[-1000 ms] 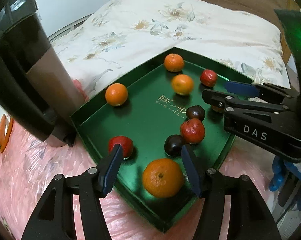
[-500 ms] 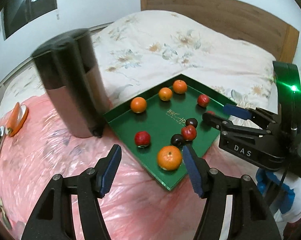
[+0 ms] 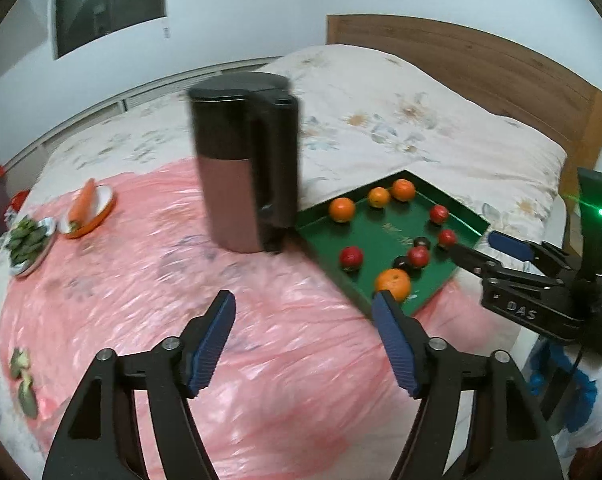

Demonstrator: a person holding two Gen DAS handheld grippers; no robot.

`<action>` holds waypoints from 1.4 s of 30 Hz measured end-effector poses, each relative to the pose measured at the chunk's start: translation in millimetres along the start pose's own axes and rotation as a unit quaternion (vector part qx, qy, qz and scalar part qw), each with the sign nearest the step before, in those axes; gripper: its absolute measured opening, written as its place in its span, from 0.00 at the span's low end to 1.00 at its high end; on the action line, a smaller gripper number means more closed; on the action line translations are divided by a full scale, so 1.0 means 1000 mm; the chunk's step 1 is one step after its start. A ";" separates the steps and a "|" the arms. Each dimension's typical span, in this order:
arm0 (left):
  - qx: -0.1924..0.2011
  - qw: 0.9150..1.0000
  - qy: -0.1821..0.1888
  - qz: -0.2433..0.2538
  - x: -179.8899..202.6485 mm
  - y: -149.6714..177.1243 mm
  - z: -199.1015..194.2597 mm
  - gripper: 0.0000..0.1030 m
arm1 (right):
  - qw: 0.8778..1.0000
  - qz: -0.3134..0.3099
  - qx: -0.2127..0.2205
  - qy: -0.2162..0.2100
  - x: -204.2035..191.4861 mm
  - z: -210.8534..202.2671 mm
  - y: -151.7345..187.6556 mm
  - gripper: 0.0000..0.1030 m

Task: Organize fruits

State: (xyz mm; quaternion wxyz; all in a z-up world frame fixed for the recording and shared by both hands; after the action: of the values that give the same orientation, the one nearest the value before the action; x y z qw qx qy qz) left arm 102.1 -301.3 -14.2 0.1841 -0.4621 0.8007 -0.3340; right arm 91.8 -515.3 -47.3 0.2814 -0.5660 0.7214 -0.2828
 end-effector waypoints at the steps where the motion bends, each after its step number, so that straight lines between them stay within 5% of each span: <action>1: 0.002 1.000 -0.002 -0.002 -0.003 0.003 -0.003 0.67 | 1.000 -0.001 -0.001 0.001 -0.002 -0.002 0.001 1.00; 22: 0.043 0.994 -0.073 -0.069 -0.092 0.059 -0.072 0.72 | 0.999 -0.031 0.022 -0.018 -0.074 -0.060 0.021 1.00; 33: 0.069 0.987 -0.113 -0.093 -0.131 0.083 -0.105 0.92 | 0.997 -0.052 0.038 -0.032 -0.115 -0.081 0.027 1.00; 42: 0.079 0.981 -0.138 -0.113 -0.160 0.098 -0.121 0.98 | 0.995 -0.074 0.056 -0.035 -0.143 -0.091 0.025 1.00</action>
State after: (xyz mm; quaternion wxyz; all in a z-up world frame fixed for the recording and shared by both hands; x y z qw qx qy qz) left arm 49.7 -84.6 0.0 0.2901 -0.5755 0.6809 -0.3478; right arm 37.8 -362.9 8.7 0.3165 -0.6109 0.6498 -0.3230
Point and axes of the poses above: each gripper's, at about its wrist camera, not at the fingertips, and z roughly the way its jaws point, x to its right, y to its underside, the point moved 6 cm from there along z, roughly the way its jaws point
